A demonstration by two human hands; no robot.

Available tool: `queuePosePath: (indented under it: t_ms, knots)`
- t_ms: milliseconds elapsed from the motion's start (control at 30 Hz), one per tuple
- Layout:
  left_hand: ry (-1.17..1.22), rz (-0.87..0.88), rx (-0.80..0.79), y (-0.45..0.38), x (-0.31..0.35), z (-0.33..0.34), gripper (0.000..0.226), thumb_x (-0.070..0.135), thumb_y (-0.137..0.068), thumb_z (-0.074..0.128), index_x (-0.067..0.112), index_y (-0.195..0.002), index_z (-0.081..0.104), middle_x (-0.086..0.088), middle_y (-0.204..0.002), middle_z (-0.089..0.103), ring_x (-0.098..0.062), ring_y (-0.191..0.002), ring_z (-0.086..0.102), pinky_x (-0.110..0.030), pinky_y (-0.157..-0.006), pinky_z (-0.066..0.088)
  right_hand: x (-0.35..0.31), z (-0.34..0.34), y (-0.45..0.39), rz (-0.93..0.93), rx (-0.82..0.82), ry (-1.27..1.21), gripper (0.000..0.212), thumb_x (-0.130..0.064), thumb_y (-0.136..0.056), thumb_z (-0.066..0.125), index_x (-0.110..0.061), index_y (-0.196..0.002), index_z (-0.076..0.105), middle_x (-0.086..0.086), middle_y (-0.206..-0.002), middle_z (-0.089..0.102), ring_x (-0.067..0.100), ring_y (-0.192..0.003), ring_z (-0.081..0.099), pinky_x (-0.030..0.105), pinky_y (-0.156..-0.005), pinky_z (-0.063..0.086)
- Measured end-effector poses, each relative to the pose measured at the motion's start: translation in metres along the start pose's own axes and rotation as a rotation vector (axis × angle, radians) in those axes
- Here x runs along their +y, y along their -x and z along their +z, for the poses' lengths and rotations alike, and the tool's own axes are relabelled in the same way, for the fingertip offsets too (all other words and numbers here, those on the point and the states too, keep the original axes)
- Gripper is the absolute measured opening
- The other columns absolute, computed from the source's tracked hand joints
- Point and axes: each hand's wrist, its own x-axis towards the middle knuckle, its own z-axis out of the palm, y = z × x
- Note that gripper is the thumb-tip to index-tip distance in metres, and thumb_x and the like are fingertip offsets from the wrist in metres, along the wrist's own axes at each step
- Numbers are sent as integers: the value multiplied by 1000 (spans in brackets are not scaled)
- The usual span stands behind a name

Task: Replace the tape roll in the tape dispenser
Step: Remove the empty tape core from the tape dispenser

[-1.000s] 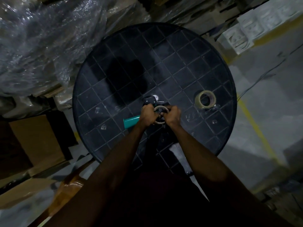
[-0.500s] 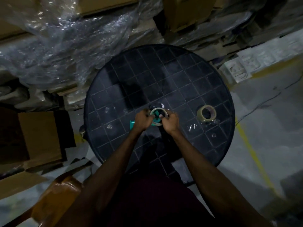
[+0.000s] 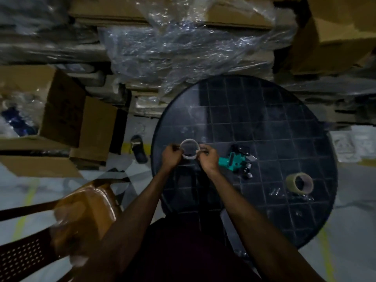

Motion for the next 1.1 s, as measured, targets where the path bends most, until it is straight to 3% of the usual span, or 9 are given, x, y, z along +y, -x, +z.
queuePosePath:
  t_ms: [100, 200, 300, 400, 533, 633, 800, 1000, 1100]
  knots:
    - [26, 5, 37, 3, 4, -25, 11, 23, -78, 68, 15, -86, 65, -16, -93, 74, -29, -89, 68, -40, -79, 55, -13, 30, 2, 20, -22, 30, 20, -11, -75, 71, -19, -93, 74, 2, -90, 77, 22, -87, 72, 45, -86, 58]
    - [47, -52, 41, -15, -7, -37, 28, 26, -80, 64, 6, -100, 68, -17, -99, 73, -32, -94, 68, -44, -83, 55, -23, 53, 0, 41, -59, 41, 23, -11, -77, 71, -17, -98, 74, 4, -93, 76, 21, -88, 71, 43, -88, 58]
    - [30, -90, 40, -36, -20, -42, 45, 40, -70, 57, 10, -103, 67, -15, -101, 73, -33, -97, 68, -46, -86, 55, -35, 69, -3, 87, -96, 3, 22, -9, -79, 70, -17, -99, 73, 7, -96, 75, 27, -93, 71, 46, -89, 57]
    - [16, -89, 35, -40, -7, -49, 40, 33, -71, 59, 10, -103, 65, -16, -104, 71, -34, -100, 66, -44, -88, 54, -40, 80, -15, 106, -118, -5, 17, -9, -81, 69, -25, -88, 71, 4, -91, 74, 30, -95, 70, 49, -88, 58]
    - [24, -95, 18, -51, 0, -47, 36, 24, -76, 62, 7, -107, 64, -17, -107, 70, -32, -101, 65, -43, -90, 53, -35, 86, -33, 137, -144, 15, 13, -16, -77, 69, -24, -88, 71, 8, -93, 75, 30, -93, 71, 52, -87, 57]
    - [22, -91, 13, -61, -7, -42, 44, 30, -68, 59, 10, -107, 63, -16, -105, 71, -32, -100, 65, -43, -90, 53, -45, 82, -28, 142, -168, 23, 14, -12, -83, 68, -20, -94, 70, 7, -95, 73, 28, -94, 69, 49, -89, 57]
    - [-10, -91, 33, -58, -9, -36, 34, 18, -79, 64, 9, -111, 61, -17, -106, 70, -33, -101, 64, -38, -89, 52, -51, 76, -22, 146, -147, -33, 20, -8, -86, 67, -23, -97, 63, 4, -92, 67, 21, -88, 64, 42, -88, 57]
    - [-56, -131, 87, -30, -10, -26, 28, 23, -85, 60, 2, -102, 65, -22, -106, 69, -38, -101, 63, -39, -82, 49, 1, 67, -42, 170, -137, 2, 20, -25, -77, 69, -42, -87, 68, 4, -98, 74, 27, -94, 71, 50, -88, 57]
    - [-102, -152, 14, -14, -12, -12, 30, 23, -87, 56, -4, -88, 68, -25, -95, 70, -40, -93, 65, -41, -75, 50, 27, 58, -45, 150, -109, -25, 24, -30, -70, 71, -35, -94, 68, 6, -100, 75, 30, -97, 70, 51, -91, 56]
